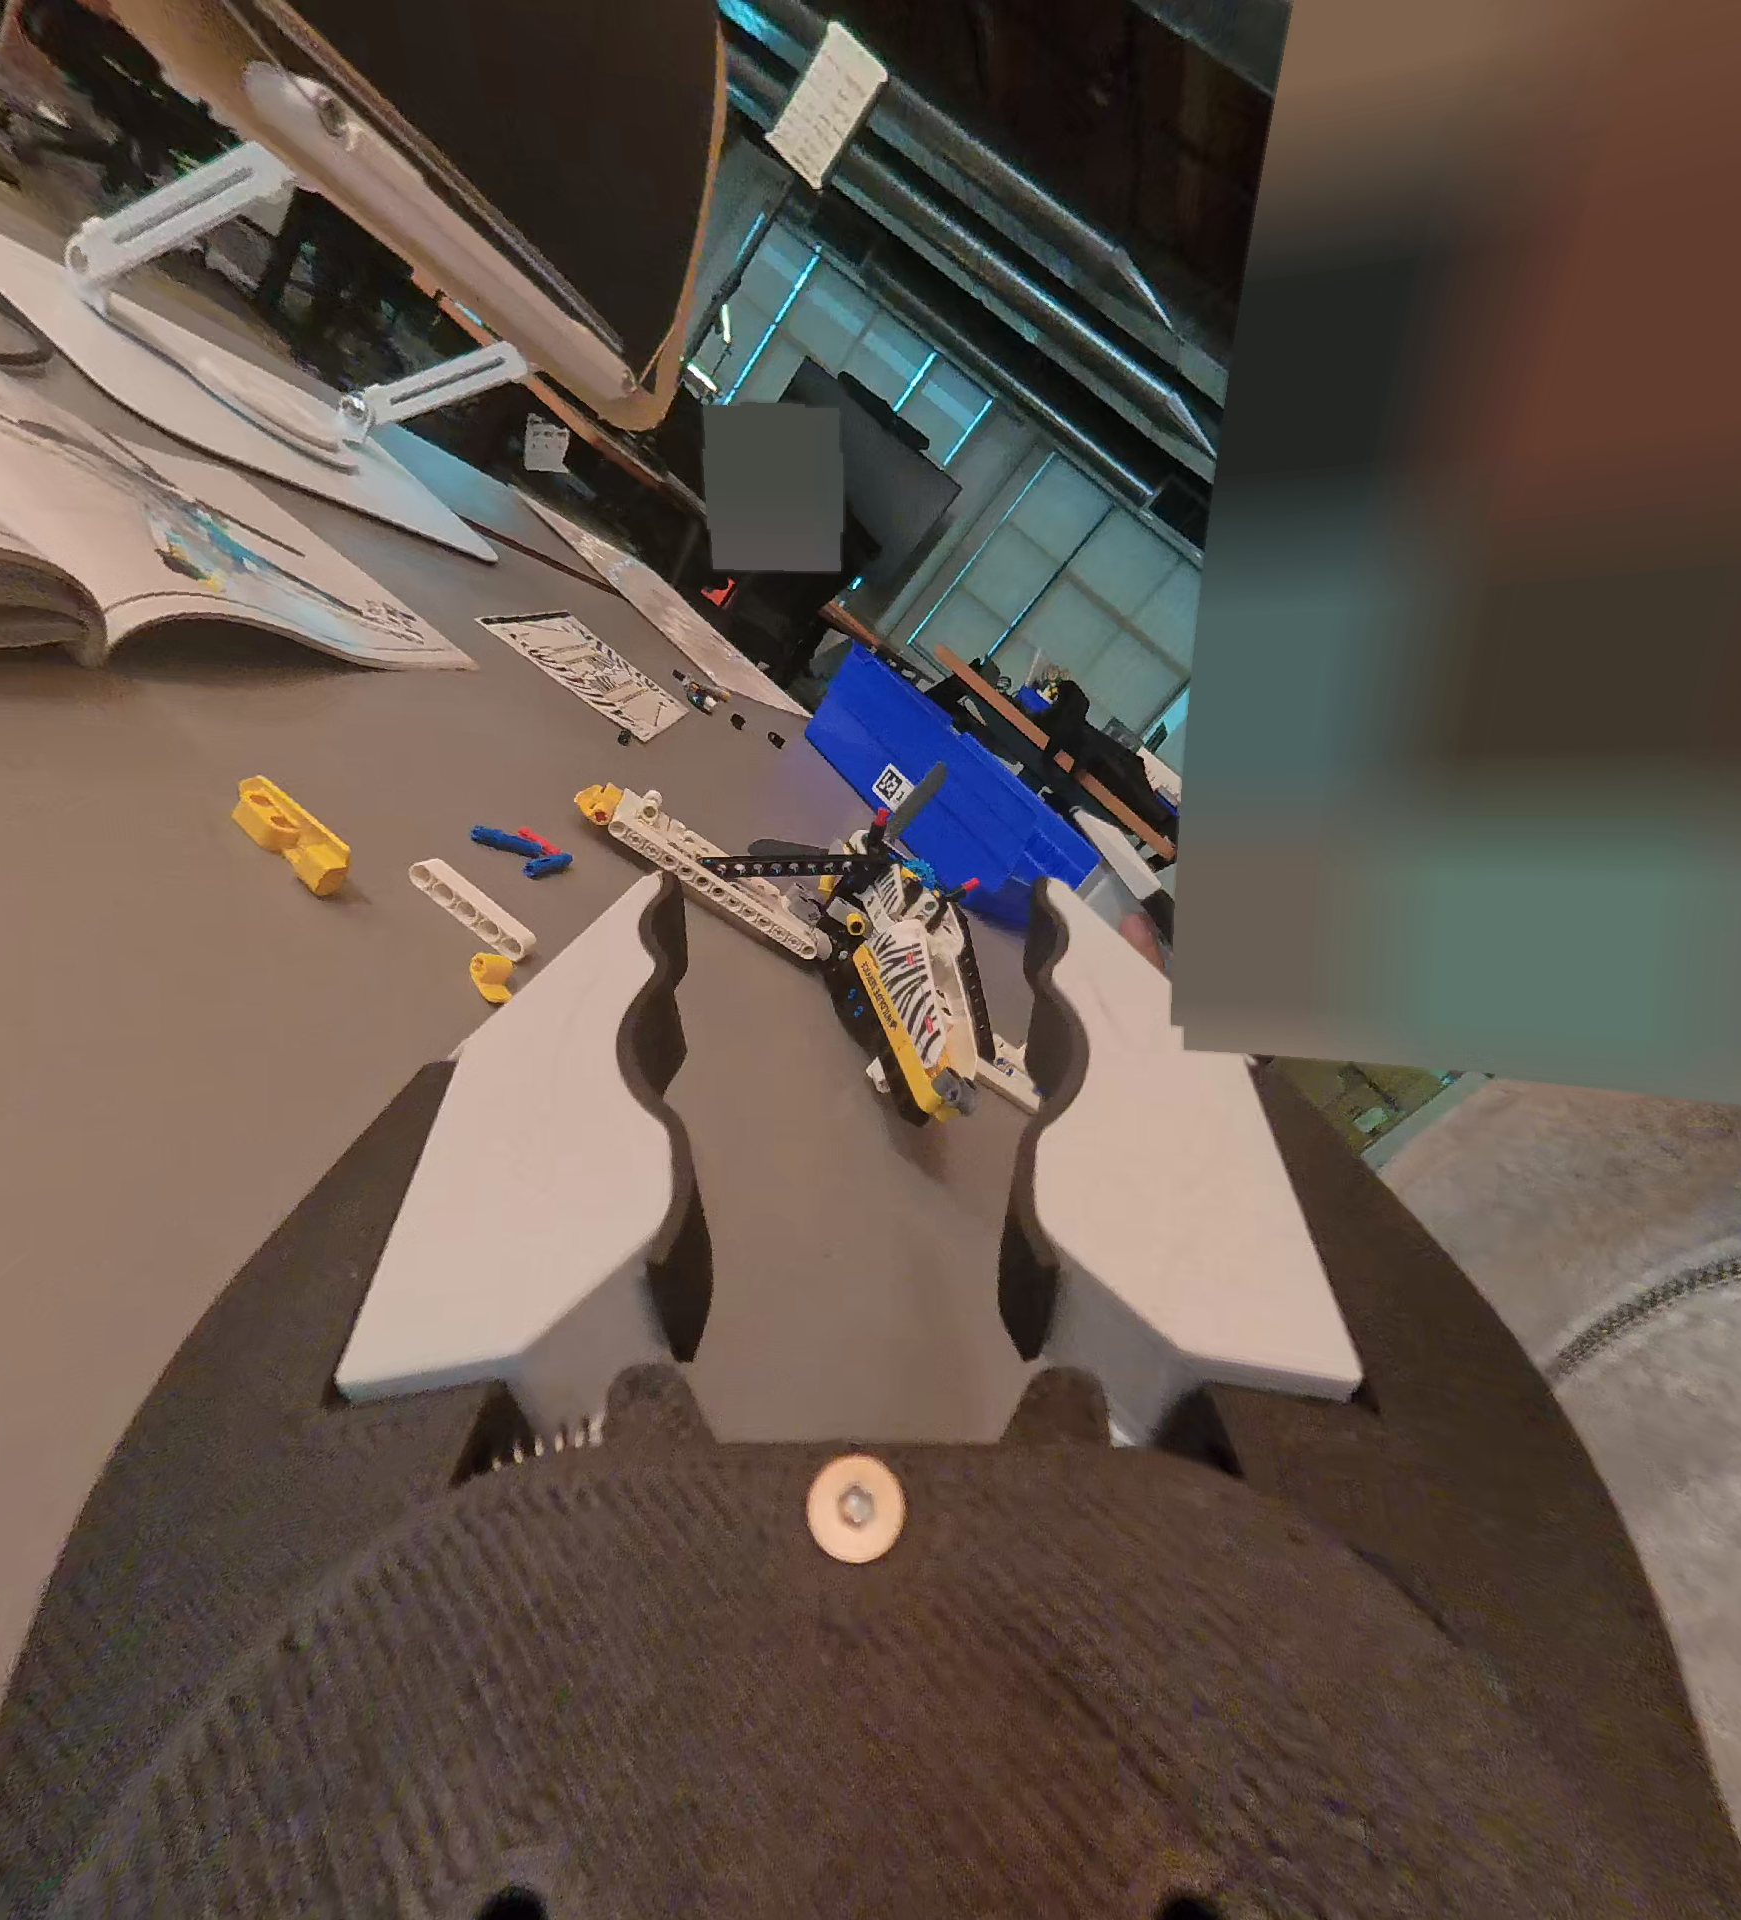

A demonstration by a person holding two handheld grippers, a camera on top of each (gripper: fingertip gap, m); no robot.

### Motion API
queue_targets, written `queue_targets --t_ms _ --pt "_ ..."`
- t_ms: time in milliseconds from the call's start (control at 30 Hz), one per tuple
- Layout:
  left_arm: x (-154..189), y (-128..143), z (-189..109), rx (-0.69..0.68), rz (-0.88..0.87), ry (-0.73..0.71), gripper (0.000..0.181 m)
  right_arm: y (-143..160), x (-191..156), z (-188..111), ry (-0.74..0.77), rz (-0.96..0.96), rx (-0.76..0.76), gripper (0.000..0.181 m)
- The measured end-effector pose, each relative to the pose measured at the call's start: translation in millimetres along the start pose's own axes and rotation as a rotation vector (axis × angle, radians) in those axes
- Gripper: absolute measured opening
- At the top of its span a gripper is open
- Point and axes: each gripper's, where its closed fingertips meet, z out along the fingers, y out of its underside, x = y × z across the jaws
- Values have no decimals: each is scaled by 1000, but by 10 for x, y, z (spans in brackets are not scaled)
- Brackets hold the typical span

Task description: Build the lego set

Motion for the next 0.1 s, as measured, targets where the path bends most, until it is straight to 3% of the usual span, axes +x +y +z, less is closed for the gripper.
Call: queue_targets --t_ms 100 --pt "-48 -21 22 12 -35 1 64 0 9 1 10 -16 -1 14"
